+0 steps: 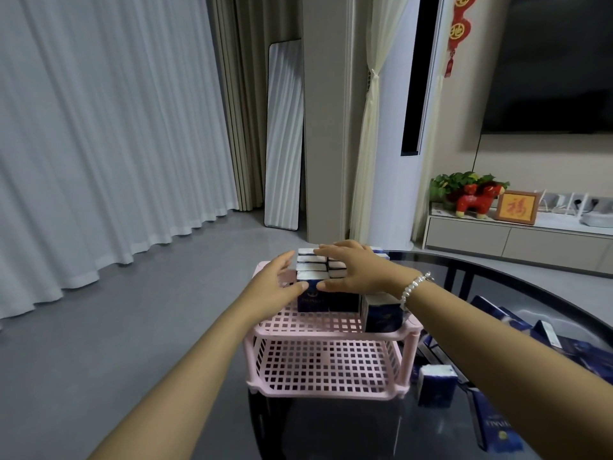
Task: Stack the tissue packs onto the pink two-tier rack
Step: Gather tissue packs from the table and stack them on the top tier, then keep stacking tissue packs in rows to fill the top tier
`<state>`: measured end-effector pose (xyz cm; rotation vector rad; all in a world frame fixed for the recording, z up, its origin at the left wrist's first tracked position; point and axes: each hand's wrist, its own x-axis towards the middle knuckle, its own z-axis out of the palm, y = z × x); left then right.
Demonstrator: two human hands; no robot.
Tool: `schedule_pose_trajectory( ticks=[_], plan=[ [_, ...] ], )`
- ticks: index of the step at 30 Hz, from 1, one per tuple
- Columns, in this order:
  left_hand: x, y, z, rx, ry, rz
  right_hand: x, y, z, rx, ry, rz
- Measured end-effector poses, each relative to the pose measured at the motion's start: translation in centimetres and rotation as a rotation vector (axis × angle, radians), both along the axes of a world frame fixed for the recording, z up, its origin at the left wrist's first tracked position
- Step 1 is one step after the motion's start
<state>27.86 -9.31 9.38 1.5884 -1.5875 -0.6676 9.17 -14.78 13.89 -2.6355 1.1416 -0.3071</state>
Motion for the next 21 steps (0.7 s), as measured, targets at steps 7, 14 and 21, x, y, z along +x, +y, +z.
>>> schedule_pose_trajectory(
  ticks=[7,14,21],
  plan=[
    [-4.4,3.9,1.2,-0.266,0.096,0.149,-3.4,3.9,0.3,-0.108,-0.294,-0.076],
    [-11.3,7.4,1.0,-0.31,0.189,0.048,-9.5,8.4,-0.7,-0.157,-0.456,-0.178],
    [-18.0,8.0,-2.2,-0.173,0.25,-0.031,-16.1,10.9,-3.9,-0.038,-0.509,-0.321]
  ],
)
